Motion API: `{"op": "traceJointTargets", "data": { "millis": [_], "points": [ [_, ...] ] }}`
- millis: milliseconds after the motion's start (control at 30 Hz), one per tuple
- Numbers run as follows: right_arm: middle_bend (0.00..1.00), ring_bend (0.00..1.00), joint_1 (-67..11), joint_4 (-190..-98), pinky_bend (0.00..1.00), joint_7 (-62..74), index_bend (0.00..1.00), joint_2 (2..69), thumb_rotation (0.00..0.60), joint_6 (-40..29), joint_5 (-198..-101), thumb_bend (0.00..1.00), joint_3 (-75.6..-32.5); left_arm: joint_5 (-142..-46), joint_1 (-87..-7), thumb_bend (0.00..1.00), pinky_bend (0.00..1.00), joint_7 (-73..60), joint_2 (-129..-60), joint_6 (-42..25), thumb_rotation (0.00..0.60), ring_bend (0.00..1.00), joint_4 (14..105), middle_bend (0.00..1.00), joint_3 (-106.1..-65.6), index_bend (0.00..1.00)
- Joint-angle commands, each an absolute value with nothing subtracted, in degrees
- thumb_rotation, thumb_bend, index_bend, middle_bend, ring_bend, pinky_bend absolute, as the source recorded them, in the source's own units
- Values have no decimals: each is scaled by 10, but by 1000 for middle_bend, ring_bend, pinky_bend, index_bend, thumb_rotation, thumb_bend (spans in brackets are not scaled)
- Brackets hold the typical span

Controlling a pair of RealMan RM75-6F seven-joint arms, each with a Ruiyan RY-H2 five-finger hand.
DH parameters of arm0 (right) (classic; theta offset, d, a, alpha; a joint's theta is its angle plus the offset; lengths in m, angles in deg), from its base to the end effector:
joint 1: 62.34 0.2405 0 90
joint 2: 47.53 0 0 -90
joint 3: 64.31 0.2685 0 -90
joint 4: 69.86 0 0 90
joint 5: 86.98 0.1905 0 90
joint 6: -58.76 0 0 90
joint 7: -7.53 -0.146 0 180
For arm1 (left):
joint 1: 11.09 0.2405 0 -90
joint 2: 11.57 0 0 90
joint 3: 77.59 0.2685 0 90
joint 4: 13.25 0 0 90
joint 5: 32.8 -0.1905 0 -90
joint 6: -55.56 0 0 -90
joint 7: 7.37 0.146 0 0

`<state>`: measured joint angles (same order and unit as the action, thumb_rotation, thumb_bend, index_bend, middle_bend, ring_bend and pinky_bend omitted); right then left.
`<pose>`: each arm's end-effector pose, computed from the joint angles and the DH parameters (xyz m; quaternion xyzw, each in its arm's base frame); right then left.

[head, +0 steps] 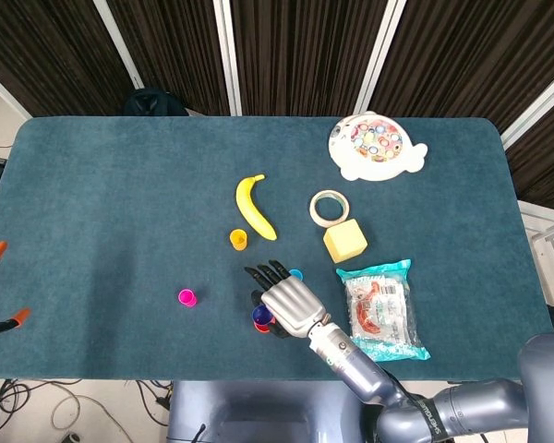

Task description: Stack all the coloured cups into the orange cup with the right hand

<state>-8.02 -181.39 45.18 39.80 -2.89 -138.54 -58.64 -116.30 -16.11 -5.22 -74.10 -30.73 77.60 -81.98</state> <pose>-0.0481 -0.2846 -0.0074 0.8121 -0.3436 0.3693 0.2934 -0.3219 0.1885 0.2033 -0.5867 -0.3545 -0.3718 0.6260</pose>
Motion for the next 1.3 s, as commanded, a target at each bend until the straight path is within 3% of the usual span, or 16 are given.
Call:
{"op": "traceJointTargets", "data": {
  "millis": [33, 1167, 1300],
  "points": [
    [0, 0, -81, -1810, 10, 452, 472, 401, 600, -29, -1384, 433, -587, -1162, -161, 0, 52, -53, -741, -308, 600, 0, 776, 0, -821, 0],
    [0, 0, -92, -1786, 10, 446, 472, 414, 600, -16, -1381, 432, -594, -1164, -162, 0, 53, -47, -744, -307, 600, 0, 774, 0, -819, 0],
    [0, 0, -93, -1784, 9, 445, 428, 413, 600, -10, -1378, 432, -598, -1165, -162, 0, 52, -47, -744, -309, 600, 0, 775, 0, -820, 0]
  ]
}}
